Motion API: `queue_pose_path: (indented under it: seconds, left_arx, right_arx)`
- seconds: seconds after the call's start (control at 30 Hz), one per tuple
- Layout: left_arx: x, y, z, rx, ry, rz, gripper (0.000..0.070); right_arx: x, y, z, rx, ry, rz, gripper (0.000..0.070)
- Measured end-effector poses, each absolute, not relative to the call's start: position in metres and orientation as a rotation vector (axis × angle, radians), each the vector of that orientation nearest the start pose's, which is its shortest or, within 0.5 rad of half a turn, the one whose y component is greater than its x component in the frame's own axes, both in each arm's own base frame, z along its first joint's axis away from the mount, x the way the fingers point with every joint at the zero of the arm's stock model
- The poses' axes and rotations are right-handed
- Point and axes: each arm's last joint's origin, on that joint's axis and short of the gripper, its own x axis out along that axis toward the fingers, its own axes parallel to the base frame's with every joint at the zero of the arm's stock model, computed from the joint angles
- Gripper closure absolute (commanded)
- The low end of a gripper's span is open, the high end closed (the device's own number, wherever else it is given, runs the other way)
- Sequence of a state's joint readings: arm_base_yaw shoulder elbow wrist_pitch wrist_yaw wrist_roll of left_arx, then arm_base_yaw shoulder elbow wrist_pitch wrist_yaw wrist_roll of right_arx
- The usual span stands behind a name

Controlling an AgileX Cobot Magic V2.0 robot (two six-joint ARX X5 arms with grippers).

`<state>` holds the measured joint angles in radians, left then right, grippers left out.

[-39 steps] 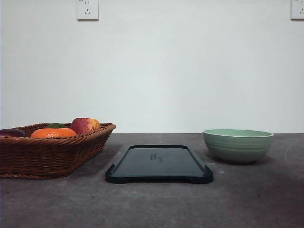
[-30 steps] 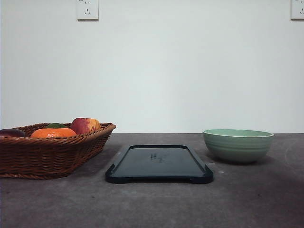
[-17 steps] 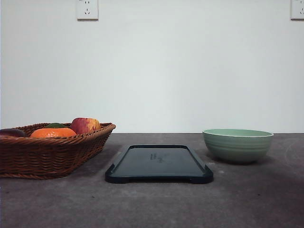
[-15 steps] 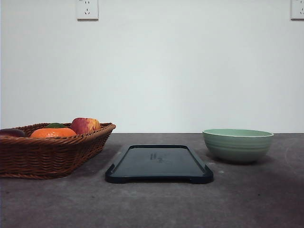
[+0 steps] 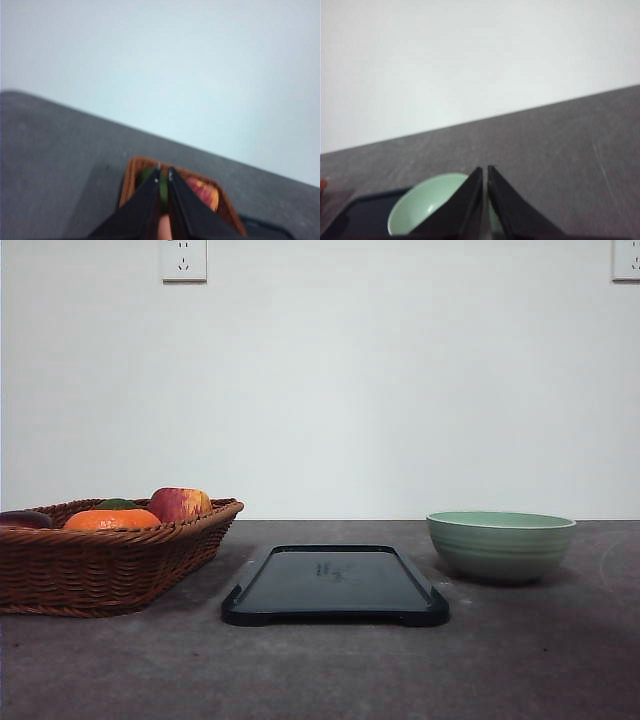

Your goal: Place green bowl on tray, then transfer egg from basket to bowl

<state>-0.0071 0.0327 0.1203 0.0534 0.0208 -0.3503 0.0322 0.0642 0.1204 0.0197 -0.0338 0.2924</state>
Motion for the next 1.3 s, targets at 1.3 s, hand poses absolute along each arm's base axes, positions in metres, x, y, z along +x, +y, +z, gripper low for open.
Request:
queue_pose_path:
  seconds: [1.3]
  left_arx:
    - [0.232, -0.037, 0.287, -0.228, 0.727, -0.340, 0.0691]
  right_arx:
    - [0.223, 0.021, 0.244, 0.202, 0.681, 0.347, 0.0693]
